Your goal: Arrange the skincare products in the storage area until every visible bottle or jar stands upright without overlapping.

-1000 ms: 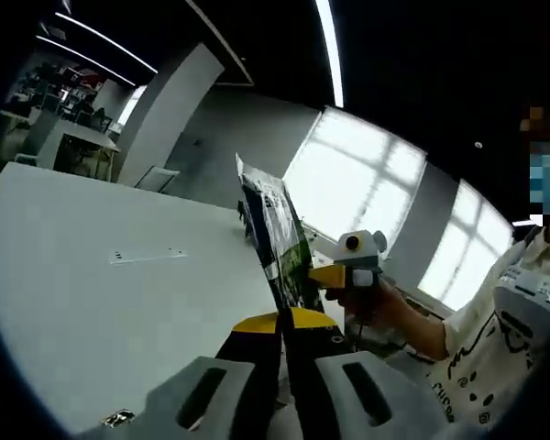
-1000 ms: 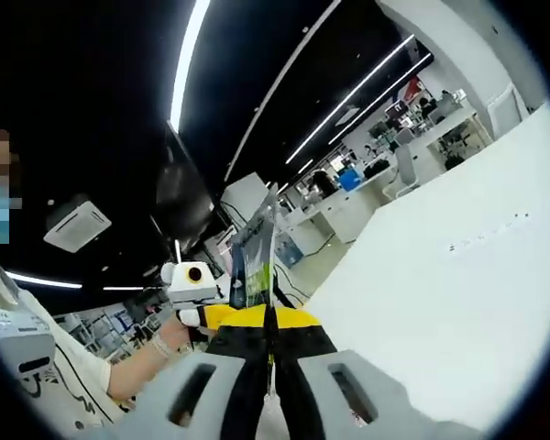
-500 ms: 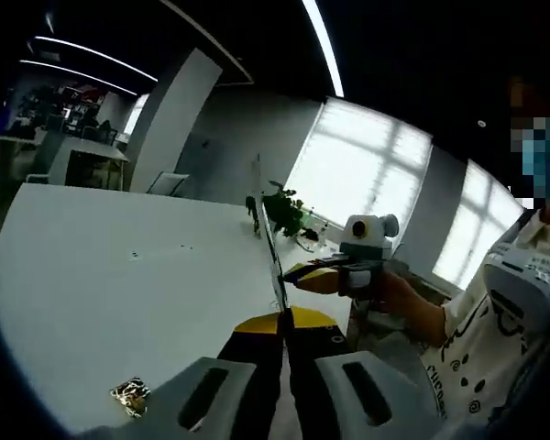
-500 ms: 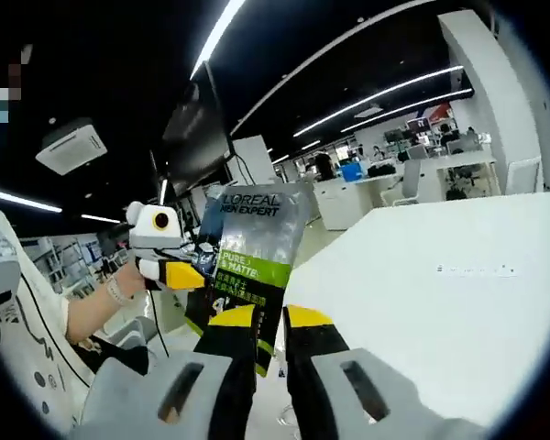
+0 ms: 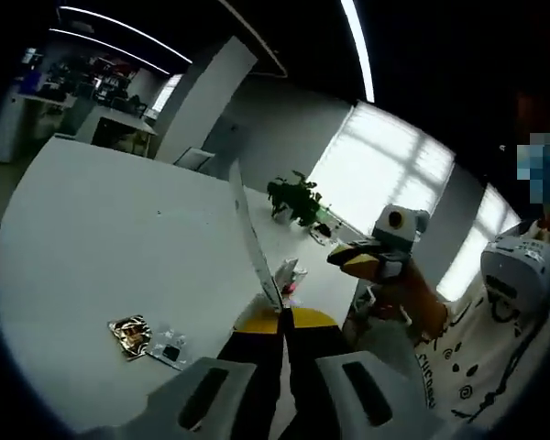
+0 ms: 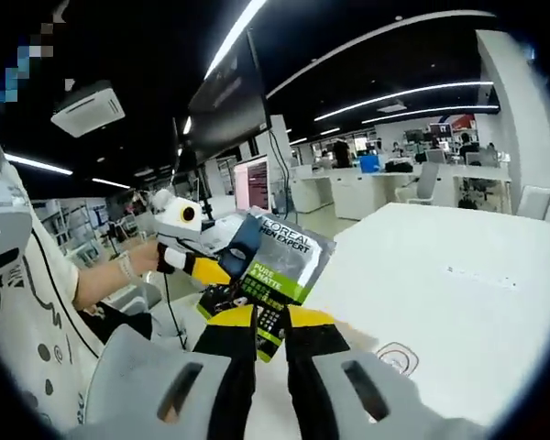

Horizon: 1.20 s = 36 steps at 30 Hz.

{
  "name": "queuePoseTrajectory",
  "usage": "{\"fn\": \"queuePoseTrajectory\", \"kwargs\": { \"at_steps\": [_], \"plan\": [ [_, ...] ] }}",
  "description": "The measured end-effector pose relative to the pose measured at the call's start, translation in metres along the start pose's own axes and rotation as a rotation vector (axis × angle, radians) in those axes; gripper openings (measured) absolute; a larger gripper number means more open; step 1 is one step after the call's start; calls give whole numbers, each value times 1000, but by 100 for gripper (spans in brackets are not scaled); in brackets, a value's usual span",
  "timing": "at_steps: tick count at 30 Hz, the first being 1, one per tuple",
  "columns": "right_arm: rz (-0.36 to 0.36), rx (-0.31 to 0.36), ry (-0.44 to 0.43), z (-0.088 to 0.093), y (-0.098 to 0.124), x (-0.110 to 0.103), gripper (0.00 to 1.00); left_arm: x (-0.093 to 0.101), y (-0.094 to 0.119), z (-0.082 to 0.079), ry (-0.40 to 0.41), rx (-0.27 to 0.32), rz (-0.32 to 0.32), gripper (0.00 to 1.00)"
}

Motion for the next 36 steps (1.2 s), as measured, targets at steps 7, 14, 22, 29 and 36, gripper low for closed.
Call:
{"fn": "queuePoseTrajectory", "kwargs": {
  "at_steps": [7, 14, 22, 29, 36],
  "plan": [
    [-39, -95, -3, 28, -12, -26, 11, -19, -6, 32, 109, -60, -15, 0],
    [-46, -225, 10, 67, -32, -42, 12, -43, -20, 67, 222, -119, -48, 0],
    [-84, -316, 40, 89, -53, -53, 21, -65, -32, 90, 285, -193, -96, 0],
    [-107, -385, 78, 105, -64, -55, 27, -69, -39, 96, 322, -211, -129, 0],
    [-153, -469, 150, 120, -73, -63, 31, -69, -48, 100, 321, -246, -165, 0]
  ]
}}
Point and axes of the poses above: the point that each gripper's makers call its tool centre point, and the gripper's own axes: y roughly backward along the fingers, x roughly to its right, z roughly out of its underside, the point moved 10 cm from there along y, roughly backward along the fingers, and after that the axes turned 14 degrees about y, right-handed, at the moved point
